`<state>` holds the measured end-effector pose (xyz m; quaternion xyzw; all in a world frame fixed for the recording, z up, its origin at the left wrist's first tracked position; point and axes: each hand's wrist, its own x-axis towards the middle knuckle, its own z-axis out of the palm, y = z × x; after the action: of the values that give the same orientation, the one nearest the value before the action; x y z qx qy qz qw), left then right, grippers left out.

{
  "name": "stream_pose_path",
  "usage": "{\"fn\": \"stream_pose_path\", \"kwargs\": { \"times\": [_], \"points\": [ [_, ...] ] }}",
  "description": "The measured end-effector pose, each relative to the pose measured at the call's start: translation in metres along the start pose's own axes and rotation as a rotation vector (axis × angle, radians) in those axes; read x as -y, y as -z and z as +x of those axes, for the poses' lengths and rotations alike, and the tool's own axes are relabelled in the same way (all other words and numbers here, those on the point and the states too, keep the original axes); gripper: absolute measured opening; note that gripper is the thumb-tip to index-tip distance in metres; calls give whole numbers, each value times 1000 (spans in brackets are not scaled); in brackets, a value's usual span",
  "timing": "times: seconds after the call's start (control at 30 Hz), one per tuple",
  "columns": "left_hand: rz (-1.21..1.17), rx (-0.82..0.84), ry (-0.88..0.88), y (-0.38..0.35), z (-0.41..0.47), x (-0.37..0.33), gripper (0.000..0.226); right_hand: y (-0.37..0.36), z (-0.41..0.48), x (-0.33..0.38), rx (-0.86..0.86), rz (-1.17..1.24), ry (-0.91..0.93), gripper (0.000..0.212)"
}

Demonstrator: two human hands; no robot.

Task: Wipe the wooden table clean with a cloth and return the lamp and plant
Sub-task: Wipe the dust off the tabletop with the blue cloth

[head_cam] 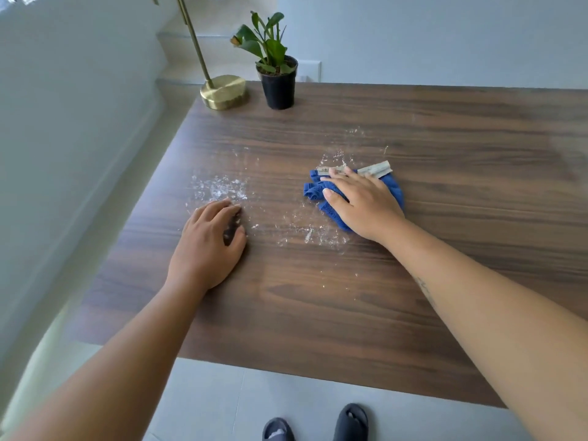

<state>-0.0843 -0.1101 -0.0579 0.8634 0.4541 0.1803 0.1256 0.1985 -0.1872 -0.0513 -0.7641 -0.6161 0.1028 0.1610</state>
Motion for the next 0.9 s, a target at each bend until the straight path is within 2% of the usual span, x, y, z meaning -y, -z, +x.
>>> {"fn": "stream_pose_path", "kwargs": {
  "times": [0.23,0.47,0.6,0.7,0.8,0.9],
  "points": [
    [-6,-7,-8,0,0,0,43,1,-42,6,85,84,-3,52],
    [-33,26,-16,2,-1,0,47,-4,-111,47,84,181,-91,47],
    [-55,29,-60,2,-3,3,47,-18,-160,88,11,244,-138,43],
    [-72,0,-91,3,-5,4,44,-35,-191,130,-44,340,-187,41],
    [-92,7,-95,3,-4,5,45,-42,-208,170,-62,457,-152,39],
    [-115,17,-85,3,-4,6,47,-20,-206,182,-52,791,-205,31]
  ]
}}
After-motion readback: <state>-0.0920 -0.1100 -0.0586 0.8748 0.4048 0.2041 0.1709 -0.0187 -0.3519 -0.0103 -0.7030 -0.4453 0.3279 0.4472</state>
